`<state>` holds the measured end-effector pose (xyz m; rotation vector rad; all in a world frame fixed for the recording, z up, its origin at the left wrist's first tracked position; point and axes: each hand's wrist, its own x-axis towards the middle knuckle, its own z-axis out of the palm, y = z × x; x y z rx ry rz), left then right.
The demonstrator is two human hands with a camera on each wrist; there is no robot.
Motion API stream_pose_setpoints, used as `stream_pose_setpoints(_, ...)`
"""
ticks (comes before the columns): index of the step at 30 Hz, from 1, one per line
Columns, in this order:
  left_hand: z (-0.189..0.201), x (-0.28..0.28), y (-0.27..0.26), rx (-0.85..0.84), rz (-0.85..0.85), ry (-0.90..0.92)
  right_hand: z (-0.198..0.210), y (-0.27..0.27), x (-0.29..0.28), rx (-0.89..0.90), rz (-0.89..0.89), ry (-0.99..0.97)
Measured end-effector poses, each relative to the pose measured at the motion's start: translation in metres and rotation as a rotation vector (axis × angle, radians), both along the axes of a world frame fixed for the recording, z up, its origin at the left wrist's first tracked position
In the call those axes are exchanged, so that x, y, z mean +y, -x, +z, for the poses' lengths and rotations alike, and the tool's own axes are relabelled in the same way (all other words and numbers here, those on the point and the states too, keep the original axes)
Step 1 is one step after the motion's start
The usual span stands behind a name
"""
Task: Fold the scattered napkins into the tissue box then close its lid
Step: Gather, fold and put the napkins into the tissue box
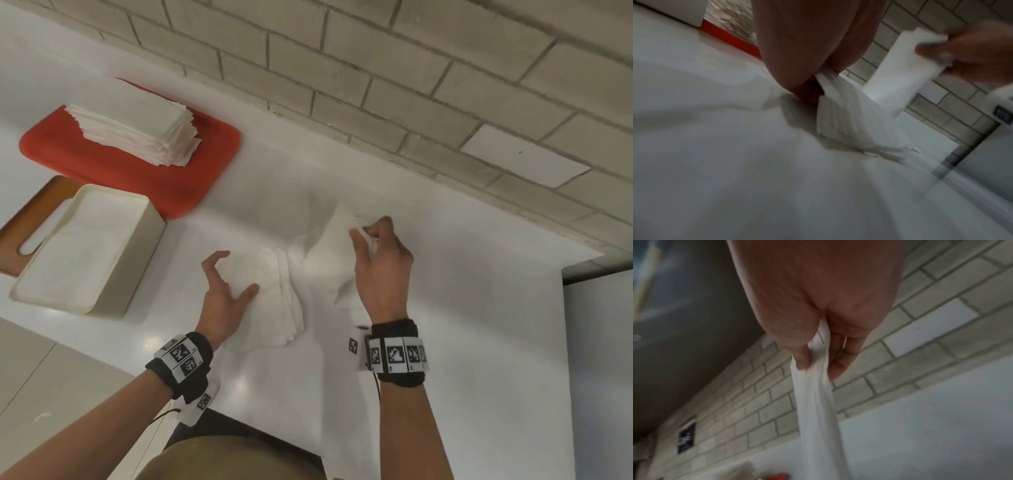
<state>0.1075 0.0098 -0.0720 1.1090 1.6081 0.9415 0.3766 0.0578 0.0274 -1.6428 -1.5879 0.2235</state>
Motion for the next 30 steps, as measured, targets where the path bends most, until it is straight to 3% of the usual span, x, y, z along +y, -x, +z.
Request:
stream_pose_setpoints(2, -0.002, 0.002, -0.001, 0.049, -0.054, -0.007, 0.026, 0.021, 0.002, 0.068, 0.071, -0.168)
stream_pose_setpoints(4, 0.006, 0.003, -0.002, -0.022, -0.090, 0.084, 0.033, 0.045, -0.003, 0.119, 0.229, -0.224)
stream_pose_setpoints(8, 0.023, 0.007, 0.003, -0.597, -0.051, 0.315, -0.012, 0.075, -0.030, -0.001, 0.573, -0.062)
stream_pose_setpoints(10, 0.024, 0.009, 0.007, -0.721, -0.034, 0.348, -0.051, 0.077, -0.050, -0.080, 0.657, 0.050)
stream_pose_setpoints(12, 0.019, 0.011, 0.009, -0.632, -0.020, 0.365, -0.086, 0.075, -0.072, -0.147, 0.726, 0.183)
stream_pose_setpoints(13, 0.014, 0.012, 0.009, -0.484, -0.022, 0.343, -0.097, 0.074, -0.081, -0.173, 0.764, 0.259)
stream_pose_setpoints(15, 0.002, 0.011, 0.007, -0.195, -0.036, 0.269, -0.100, 0.067, -0.088, -0.184, 0.800, 0.411)
stream_pose_setpoints(17, -0.005, 0.008, 0.004, -0.080, -0.029, 0.227, -0.084, 0.053, -0.079, -0.093, 0.700, 0.495)
stream_pose_setpoints(19, -0.002, 0.006, -0.001, -0.014, -0.034, 0.199, -0.068, 0.034, -0.054, 0.017, 0.394, 0.433)
stream_pose_setpoints(21, -0.002, 0.005, -0.004, 0.009, -0.028, 0.171, -0.067, 0.010, -0.015, 0.016, -0.041, 0.325)
stream_pose_setpoints(22, -0.002, 0.004, -0.005, 0.015, -0.034, 0.150, -0.069, -0.001, 0.007, 0.026, -0.222, 0.368)
stream_pose_setpoints(24, -0.002, 0.001, -0.008, 0.064, -0.067, 0.074, -0.074, -0.017, 0.045, 0.081, -0.384, 0.642)
stream_pose_setpoints(26, -0.005, -0.001, -0.013, 0.277, -0.086, -0.008, -0.087, -0.028, 0.071, 0.039, -0.350, 0.823)
stream_pose_setpoints(27, -0.004, -0.002, -0.017, 0.412, -0.078, -0.014, -0.090, -0.032, 0.080, 0.033, -0.291, 0.822)
stream_pose_setpoints(30, 0.010, 0.007, -0.027, 0.560, -0.087, -0.033, -0.088, -0.037, 0.086, 0.184, -0.135, 0.622)
